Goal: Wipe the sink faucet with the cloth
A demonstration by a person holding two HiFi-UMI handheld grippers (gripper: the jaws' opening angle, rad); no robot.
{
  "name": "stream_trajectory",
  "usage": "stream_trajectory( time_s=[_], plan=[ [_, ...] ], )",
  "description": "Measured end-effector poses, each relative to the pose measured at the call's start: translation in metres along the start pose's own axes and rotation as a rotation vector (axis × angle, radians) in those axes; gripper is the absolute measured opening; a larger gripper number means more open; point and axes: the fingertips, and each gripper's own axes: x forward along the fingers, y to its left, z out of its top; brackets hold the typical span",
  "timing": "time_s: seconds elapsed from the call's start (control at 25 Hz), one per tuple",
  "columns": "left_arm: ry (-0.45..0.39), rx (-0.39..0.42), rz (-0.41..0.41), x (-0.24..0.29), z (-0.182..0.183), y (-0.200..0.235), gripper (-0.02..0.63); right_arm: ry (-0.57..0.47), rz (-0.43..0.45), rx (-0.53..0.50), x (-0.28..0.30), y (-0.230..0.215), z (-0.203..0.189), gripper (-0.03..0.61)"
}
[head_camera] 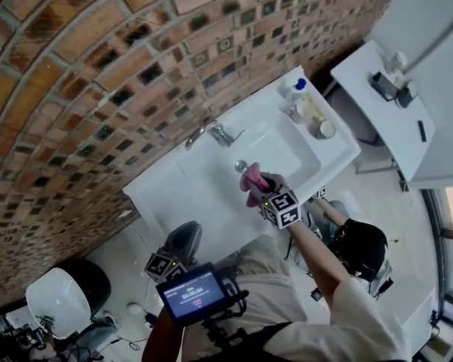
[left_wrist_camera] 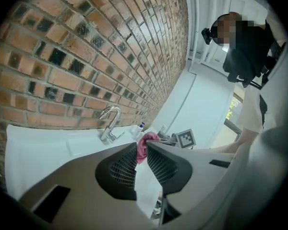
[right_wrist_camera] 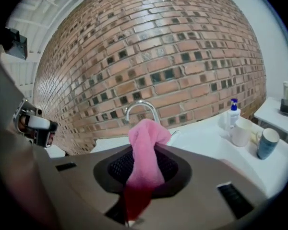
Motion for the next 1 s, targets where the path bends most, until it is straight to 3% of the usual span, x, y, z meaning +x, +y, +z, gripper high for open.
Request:
stream_trajectory(
  time_s=[0.32, 0.48, 0.56, 0.8, 1.0],
  plan=[
    [0.011, 0.004, 0.056, 0.040, 0.001, 0.025, 0.051, 0.122, 0.013, 0.050, 0.115, -0.058, -0.038, 0.086],
    [0.024, -0.057, 0.114, 0.059, 0.002, 0.029, 0.031, 0.234, 0.000, 0.029, 0.153, -0.073, -0.069, 0.086],
    [0.015, -0.072, 0.123, 0.064, 0.000, 0.032, 0.004, 0.266, 0.012, 0.034, 0.168, -0.075, -0.076, 0.086],
    [0.016, -0.070, 0.155, 0.067, -0.004, 0.041, 0.000, 0.316, 0.037, 0.101, 0.198, -0.075, -0.093, 0.086],
    [-0.006, -0.092, 0.174, 0.067, 0.002, 0.039, 0.000, 0.311, 0.071, 0.145, 0.210, -0.073, -0.085, 0.084]
  ],
)
